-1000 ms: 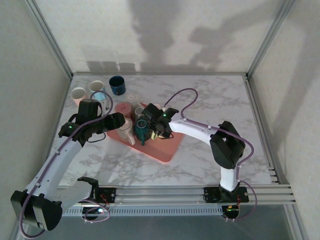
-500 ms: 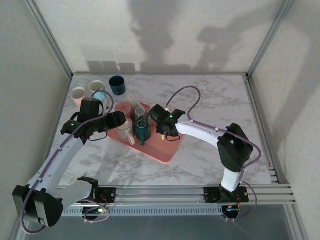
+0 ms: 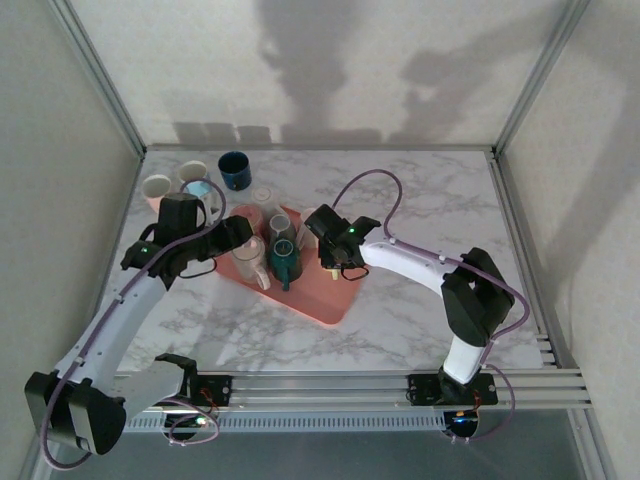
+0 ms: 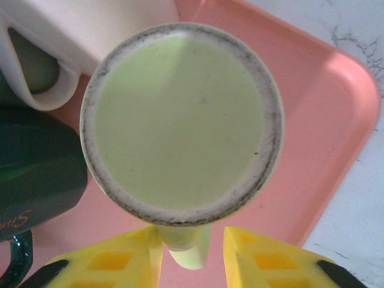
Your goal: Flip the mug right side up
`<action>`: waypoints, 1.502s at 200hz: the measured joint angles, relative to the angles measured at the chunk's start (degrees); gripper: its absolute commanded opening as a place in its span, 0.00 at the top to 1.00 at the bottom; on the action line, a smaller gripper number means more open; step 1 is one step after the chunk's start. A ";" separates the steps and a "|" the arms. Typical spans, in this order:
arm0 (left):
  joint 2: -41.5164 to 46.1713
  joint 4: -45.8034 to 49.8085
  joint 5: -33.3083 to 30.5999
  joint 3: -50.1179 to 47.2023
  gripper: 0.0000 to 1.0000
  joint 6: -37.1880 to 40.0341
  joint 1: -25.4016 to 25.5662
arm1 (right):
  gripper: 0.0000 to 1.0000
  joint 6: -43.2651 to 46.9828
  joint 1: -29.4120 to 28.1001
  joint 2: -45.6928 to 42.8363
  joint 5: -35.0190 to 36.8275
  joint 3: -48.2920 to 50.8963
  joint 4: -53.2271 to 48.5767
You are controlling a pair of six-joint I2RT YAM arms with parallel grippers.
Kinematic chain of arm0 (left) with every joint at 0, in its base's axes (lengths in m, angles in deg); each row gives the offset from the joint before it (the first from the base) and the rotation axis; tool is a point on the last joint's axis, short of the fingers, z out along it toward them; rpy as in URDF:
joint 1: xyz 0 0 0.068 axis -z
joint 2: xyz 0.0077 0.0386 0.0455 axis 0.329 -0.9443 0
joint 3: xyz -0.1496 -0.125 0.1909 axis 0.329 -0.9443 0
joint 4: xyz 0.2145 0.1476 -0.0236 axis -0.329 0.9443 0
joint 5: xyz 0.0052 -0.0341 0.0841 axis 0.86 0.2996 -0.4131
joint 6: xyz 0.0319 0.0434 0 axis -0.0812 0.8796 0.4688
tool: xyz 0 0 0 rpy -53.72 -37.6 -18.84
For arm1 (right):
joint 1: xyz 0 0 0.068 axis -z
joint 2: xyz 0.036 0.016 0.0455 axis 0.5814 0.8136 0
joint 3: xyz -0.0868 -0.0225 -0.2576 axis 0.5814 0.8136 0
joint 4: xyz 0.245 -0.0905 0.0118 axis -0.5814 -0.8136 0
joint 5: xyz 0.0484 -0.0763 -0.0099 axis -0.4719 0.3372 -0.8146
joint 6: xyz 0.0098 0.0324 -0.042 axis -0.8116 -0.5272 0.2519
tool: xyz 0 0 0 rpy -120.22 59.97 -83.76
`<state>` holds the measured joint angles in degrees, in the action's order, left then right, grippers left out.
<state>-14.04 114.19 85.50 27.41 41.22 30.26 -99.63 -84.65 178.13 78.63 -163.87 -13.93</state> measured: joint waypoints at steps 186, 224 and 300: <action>2.27 -1.42 0.09 -3.32 0.41 -1.88 0.00 | 1.00 5.62 0.00 3.32 3.52 -1.01 -1.38; 2.78 -1.44 -0.57 -3.32 0.41 -2.54 0.00 | 1.00 8.26 0.00 3.30 3.45 -1.01 -1.31; 2.69 -4.66 -0.20 -3.32 0.47 -5.79 0.00 | 1.00 10.25 0.17 -0.61 0.50 -0.96 -1.68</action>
<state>-11.35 109.54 85.30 24.08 35.43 30.26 -89.38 -84.48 177.52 79.13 -164.84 -15.61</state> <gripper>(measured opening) 0.530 0.153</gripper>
